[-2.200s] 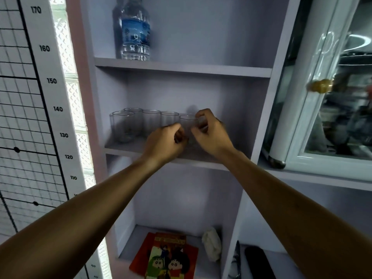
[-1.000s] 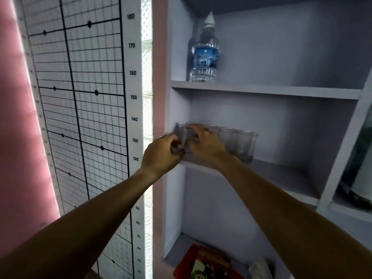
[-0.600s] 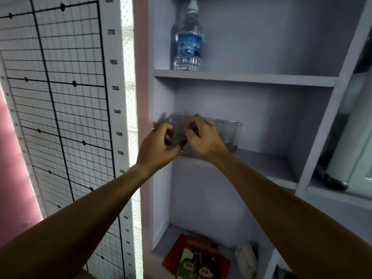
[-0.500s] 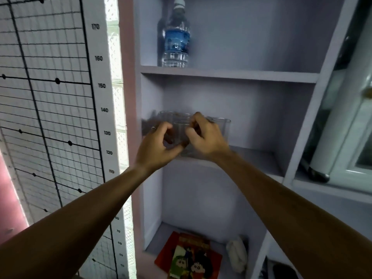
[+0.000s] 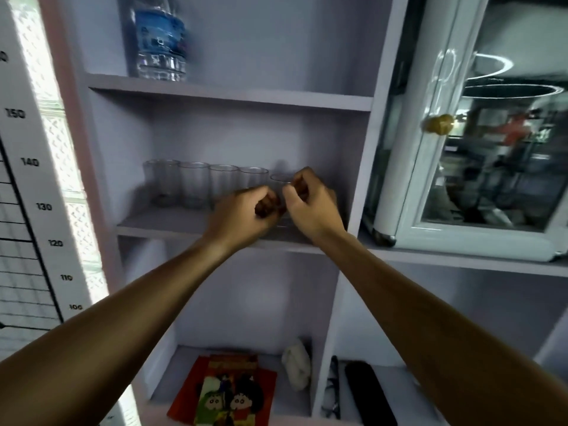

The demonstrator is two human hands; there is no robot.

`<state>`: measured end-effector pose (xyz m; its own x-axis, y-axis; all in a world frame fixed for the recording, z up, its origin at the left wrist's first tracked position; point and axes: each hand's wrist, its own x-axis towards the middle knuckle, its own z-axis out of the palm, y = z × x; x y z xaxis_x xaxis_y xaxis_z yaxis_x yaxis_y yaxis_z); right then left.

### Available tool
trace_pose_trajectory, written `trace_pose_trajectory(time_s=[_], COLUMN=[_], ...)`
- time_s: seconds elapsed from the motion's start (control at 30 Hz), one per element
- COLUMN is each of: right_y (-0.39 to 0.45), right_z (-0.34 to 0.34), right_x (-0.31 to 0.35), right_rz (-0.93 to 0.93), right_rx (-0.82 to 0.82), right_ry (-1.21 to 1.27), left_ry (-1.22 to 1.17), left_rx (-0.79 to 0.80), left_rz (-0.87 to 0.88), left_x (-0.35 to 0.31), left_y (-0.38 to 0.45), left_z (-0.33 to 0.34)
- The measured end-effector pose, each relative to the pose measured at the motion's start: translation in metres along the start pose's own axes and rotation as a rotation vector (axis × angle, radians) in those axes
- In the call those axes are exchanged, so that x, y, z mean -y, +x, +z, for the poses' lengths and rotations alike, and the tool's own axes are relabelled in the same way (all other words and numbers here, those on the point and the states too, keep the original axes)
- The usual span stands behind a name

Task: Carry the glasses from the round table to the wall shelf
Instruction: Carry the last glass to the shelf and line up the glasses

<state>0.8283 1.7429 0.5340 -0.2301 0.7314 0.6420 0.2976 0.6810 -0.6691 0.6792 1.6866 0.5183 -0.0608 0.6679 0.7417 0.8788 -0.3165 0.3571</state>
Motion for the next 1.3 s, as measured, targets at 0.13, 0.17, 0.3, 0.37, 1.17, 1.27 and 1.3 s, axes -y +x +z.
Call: trace_pose_trajectory(time_s=[0.13, 0.17, 0.3, 0.37, 1.17, 1.27, 1.3], right_y=[0.007, 0.008, 0.014, 0.016, -0.001, -0.002, -0.002], right_z=[0.005, 0.006, 0.011, 0.013, 0.06, 0.062, 0.062], right_x=[-0.006, -0.006, -0.008, -0.01, 0.015, 0.015, 0.015], right_rz=[0.072, 0.077, 0.092, 0.094, -0.104, -0.092, -0.09], right_rx=[-0.012, -0.027, -0.072, -0.084, 0.189, 0.172, 0.168], right_ry=[-0.02, -0.025, -0.036, -0.046, -0.628, -0.634, -0.631], left_ry=[0.061, 0.056, 0.11, 0.132, 0.417, 0.39, 0.389], left_rx=[0.073, 0.082, 0.079, 0.071, 0.029, 0.028, 0.018], left_rz=[-0.027, -0.036, -0.028, -0.02, -0.301, -0.289, -0.278], left_x=[0.005, 0.006, 0.007, 0.007, 0.064, 0.063, 0.064], left_y=[0.004, 0.004, 0.005, 0.005, -0.003, -0.004, -0.003], left_z=[0.001, 0.001, 0.002, 0.002, -0.044, -0.042, -0.042])
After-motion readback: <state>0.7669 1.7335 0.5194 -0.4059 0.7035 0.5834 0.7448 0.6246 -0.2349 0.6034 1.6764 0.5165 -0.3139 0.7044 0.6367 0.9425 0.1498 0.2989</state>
